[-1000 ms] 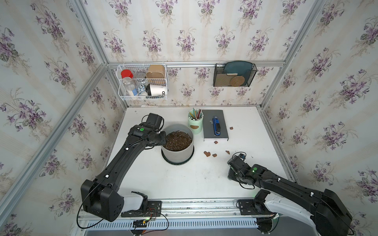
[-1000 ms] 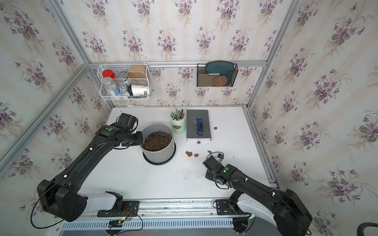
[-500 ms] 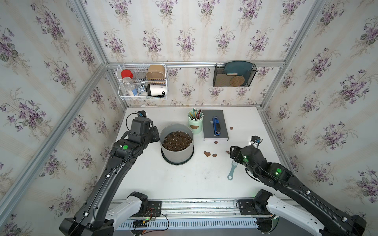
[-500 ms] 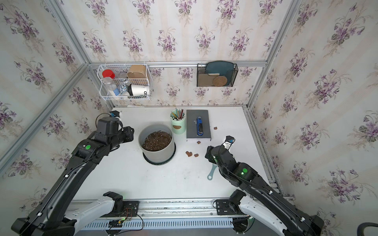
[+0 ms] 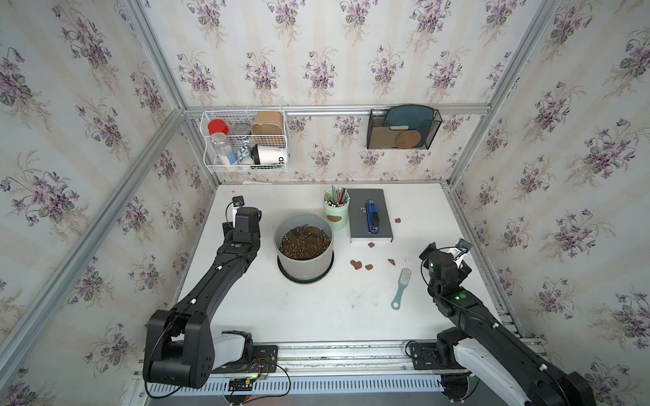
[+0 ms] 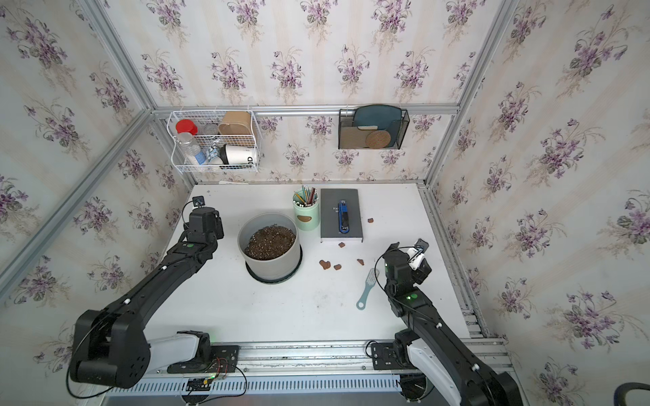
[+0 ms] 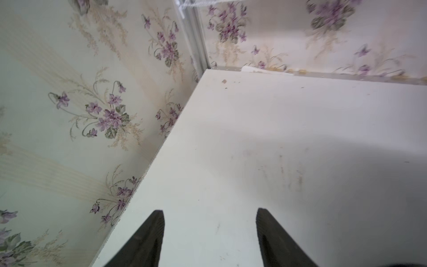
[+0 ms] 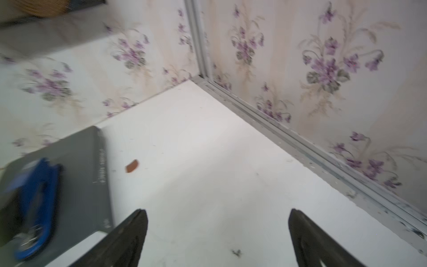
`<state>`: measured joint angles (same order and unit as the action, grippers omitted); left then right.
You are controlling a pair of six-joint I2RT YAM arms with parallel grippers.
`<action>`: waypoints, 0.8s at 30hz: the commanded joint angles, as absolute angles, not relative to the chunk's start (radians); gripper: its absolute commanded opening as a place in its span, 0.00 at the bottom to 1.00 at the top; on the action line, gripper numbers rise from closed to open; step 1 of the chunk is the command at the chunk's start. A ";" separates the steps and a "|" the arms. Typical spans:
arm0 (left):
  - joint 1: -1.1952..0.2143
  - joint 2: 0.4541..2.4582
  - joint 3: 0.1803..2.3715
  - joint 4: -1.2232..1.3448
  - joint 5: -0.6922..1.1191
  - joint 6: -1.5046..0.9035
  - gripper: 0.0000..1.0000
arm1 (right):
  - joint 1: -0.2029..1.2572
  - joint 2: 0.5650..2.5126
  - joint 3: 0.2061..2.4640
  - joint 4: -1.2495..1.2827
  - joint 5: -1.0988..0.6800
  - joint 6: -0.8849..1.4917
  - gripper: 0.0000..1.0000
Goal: Scrub the dried mud off the ceramic pot
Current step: Reset both arms
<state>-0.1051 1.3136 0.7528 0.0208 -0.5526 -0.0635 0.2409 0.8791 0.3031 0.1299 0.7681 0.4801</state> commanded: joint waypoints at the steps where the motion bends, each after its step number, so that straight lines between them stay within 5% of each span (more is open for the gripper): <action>1: -0.080 1.359 0.638 0.326 -0.565 -0.023 0.68 | 0.172 0.968 0.299 0.348 0.803 0.446 1.00; 4: -0.080 1.405 0.543 0.488 -0.576 -0.046 0.69 | 0.163 1.085 0.241 0.619 0.842 0.285 1.00; 11: -0.077 1.475 0.411 0.816 -0.411 -0.009 0.71 | 0.093 1.321 0.178 1.121 0.596 0.159 1.00; 13: -0.069 1.477 0.428 0.763 -0.335 0.004 0.84 | 0.058 1.422 0.173 1.256 0.517 0.162 1.00; 15: -0.062 1.500 0.436 0.788 -0.260 0.023 0.95 | 0.057 1.437 0.240 1.132 0.373 0.127 1.00; 18: -0.058 1.541 0.377 0.936 -0.242 0.026 1.00 | 0.068 1.544 0.211 1.322 0.140 0.006 1.00; 24: -0.065 1.552 0.372 0.952 -0.256 0.037 1.00 | 0.055 1.531 0.181 1.355 0.234 0.068 1.00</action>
<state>-0.0608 1.5448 0.3763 0.8558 -0.2684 0.0113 0.0528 1.5398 0.1772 1.2793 0.2745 0.0772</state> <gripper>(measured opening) 0.999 0.998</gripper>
